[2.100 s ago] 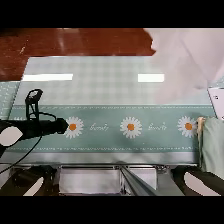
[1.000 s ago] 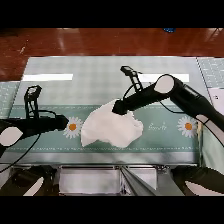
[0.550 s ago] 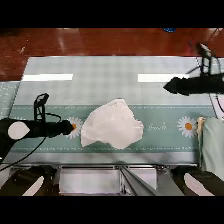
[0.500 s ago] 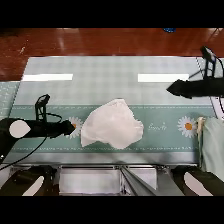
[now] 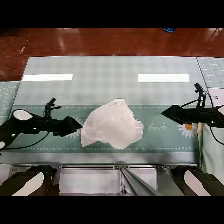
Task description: Fold the shirts.
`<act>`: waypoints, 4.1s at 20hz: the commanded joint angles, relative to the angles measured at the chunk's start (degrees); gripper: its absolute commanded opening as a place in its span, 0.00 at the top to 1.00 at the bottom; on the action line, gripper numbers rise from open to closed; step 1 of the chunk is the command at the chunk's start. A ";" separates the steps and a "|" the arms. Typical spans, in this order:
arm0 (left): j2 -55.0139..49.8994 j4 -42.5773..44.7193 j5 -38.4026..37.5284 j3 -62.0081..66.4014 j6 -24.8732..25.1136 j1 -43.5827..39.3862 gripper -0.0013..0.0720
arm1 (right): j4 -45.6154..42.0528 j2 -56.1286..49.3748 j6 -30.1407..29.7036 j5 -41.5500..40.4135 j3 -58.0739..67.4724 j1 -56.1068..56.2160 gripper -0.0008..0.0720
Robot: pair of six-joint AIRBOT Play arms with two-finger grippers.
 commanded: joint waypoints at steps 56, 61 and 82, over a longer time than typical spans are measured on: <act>28.00 5.27 -12.72 83.47 -1.66 12.17 0.96 | -17.68 11.13 10.03 25.59 84.52 17.81 0.96; 28.59 5.90 -28.37 79.06 -6.27 12.15 0.96 | -15.74 11.72 13.16 35.43 75.49 17.81 0.96; -20.81 5.88 8.11 52.33 -6.73 2.73 0.82 | 11.26 -46.82 7.15 -3.41 61.77 10.78 0.85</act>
